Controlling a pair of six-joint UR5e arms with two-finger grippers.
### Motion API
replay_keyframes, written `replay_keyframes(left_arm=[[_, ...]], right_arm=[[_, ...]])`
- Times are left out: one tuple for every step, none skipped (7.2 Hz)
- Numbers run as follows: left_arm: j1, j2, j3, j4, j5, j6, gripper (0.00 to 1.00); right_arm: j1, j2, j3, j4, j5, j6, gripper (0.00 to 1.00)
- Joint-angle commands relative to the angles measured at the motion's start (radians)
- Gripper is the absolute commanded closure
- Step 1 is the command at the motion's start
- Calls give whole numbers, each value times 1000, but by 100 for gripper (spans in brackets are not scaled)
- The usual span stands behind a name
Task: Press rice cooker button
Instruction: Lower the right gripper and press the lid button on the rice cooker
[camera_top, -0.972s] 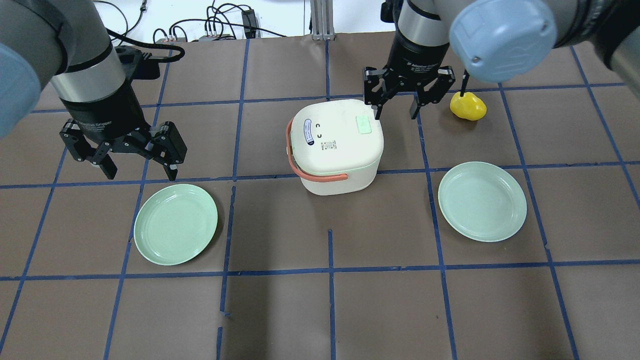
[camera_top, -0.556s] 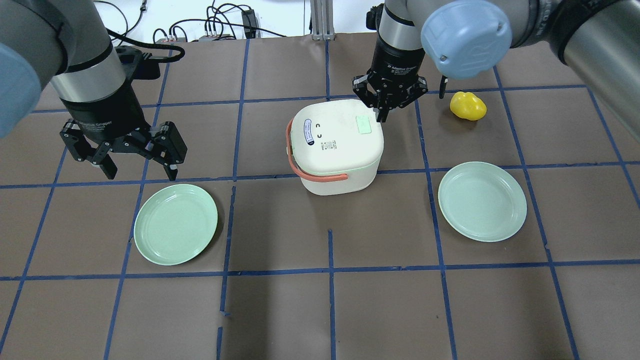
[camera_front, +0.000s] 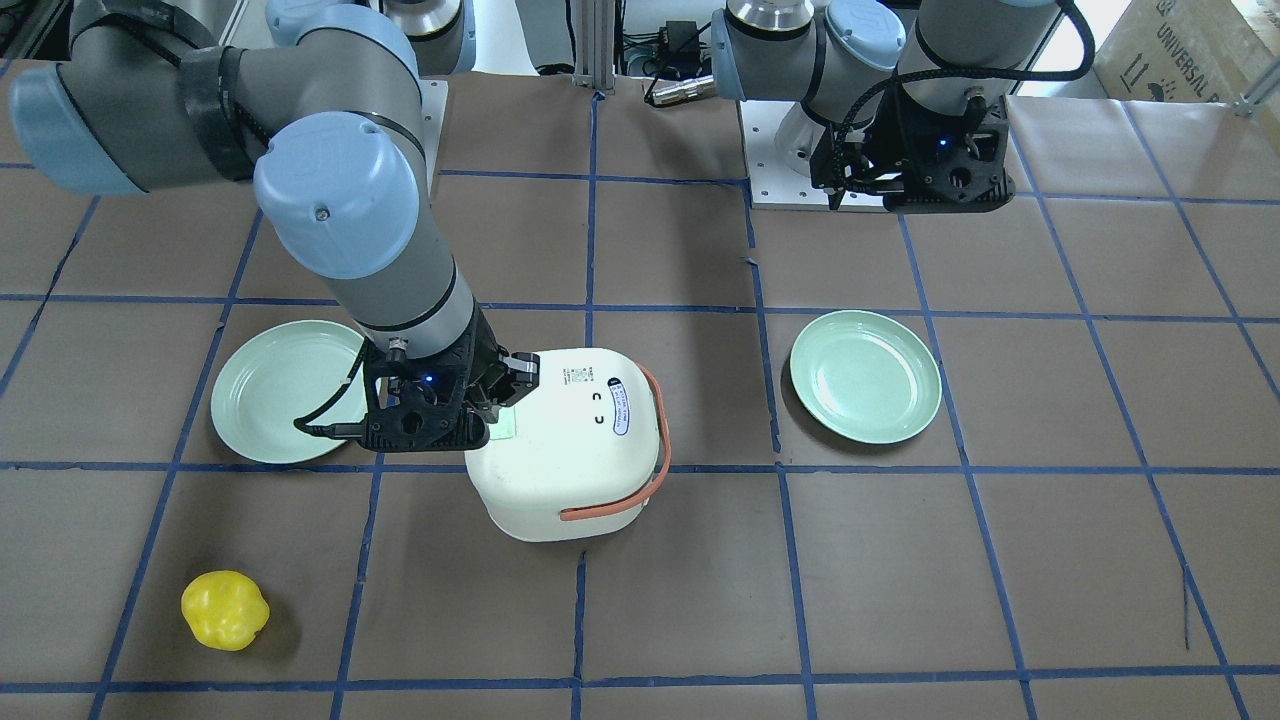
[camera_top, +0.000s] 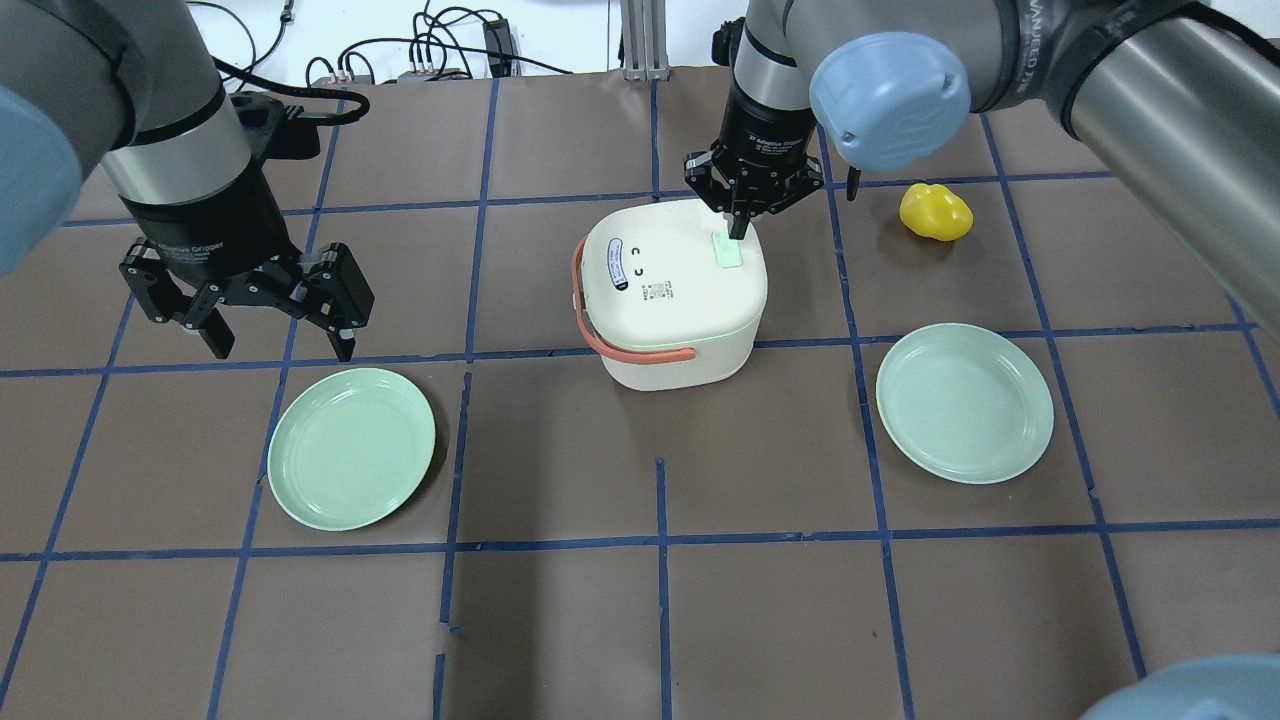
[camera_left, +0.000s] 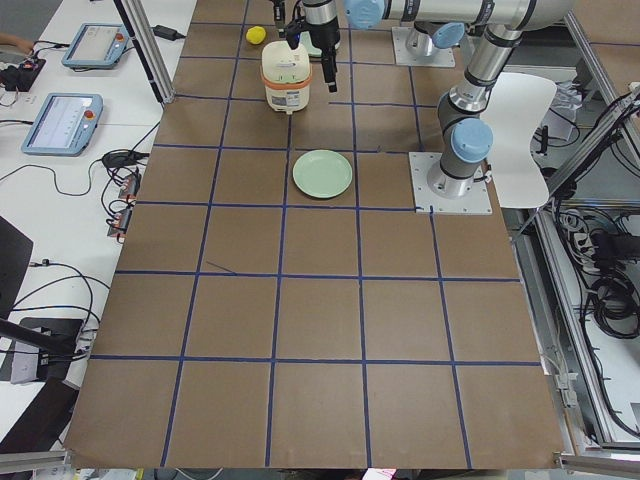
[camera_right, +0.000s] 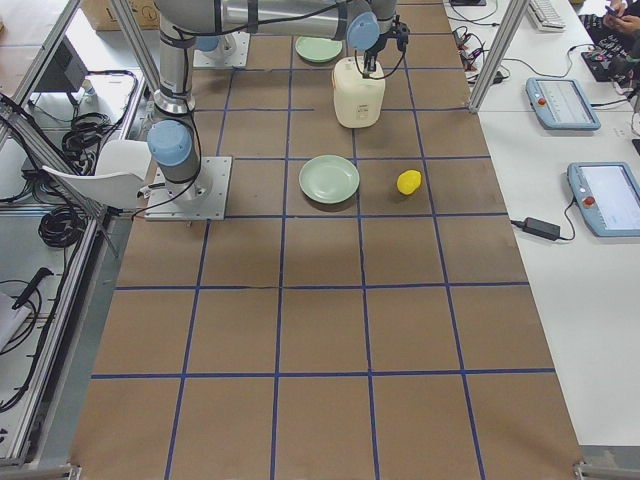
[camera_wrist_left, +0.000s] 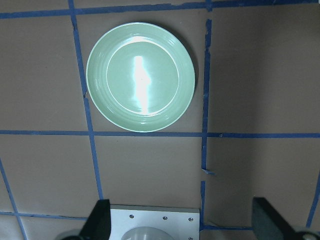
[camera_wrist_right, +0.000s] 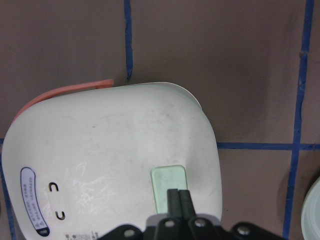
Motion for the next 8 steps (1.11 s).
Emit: replay_keyframes(left_arm=[[0,0,0,0,1,0,0],[0,0,0,0,0,2,0],[0,0,0,0,0,2,0],[0,0,0,0,0,0,0],[0,0,0,0,0,0,0],[0,0,0,0,0,0,0],[0,0,0,-2,0,0,0],[0,0,0,0,0,0,0]], right_arm=[[1,12,1,-24,2,-21,95],[1,24,1,-24,-1,-23,95],[1,30,3,-24,-1,-23,95],[1,32,12,-24,1,-23,94],[1,32,12,-24,1,-23,94],[1,32,12,-24,2,-22,94],[1,29,0,-23,-1,-22,92],[1,14,-32,6,-2,-9,79]])
